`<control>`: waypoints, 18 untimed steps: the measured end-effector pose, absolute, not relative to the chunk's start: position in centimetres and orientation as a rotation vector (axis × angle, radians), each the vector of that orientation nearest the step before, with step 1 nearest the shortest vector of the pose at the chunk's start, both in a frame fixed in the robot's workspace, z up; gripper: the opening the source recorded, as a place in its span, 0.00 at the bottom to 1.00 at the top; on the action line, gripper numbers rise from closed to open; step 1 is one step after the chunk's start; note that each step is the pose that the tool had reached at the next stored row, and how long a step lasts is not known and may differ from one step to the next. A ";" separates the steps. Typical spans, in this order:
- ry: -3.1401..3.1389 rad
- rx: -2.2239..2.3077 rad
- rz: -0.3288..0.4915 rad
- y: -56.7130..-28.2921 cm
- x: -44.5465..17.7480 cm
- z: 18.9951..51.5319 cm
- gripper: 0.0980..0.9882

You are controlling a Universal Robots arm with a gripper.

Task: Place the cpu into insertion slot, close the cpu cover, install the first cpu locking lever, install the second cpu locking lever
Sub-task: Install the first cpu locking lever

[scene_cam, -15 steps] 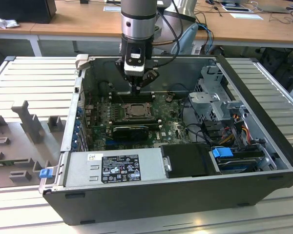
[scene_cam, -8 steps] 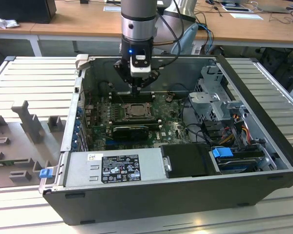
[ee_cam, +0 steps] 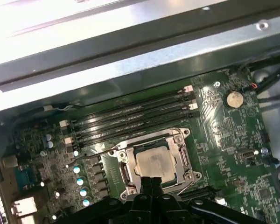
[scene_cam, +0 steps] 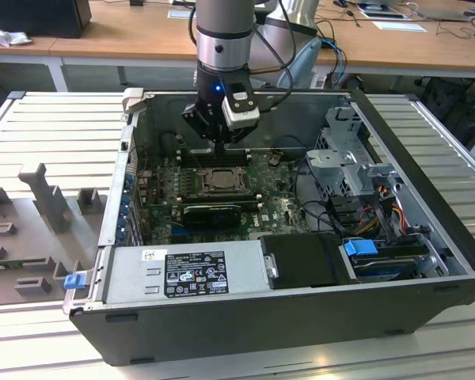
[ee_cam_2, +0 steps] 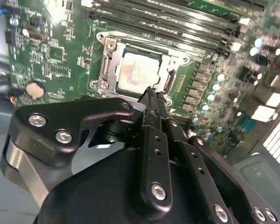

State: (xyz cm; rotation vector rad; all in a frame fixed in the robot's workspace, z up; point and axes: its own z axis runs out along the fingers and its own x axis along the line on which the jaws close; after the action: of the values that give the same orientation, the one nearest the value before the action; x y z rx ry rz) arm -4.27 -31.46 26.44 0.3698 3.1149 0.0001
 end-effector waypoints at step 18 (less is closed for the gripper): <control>3.131 -0.142 0.027 -31.5 -8.5 26.1 0.01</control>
State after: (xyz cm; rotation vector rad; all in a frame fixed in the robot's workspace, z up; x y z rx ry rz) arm -8.54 -31.47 26.14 -0.1416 3.1305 0.0273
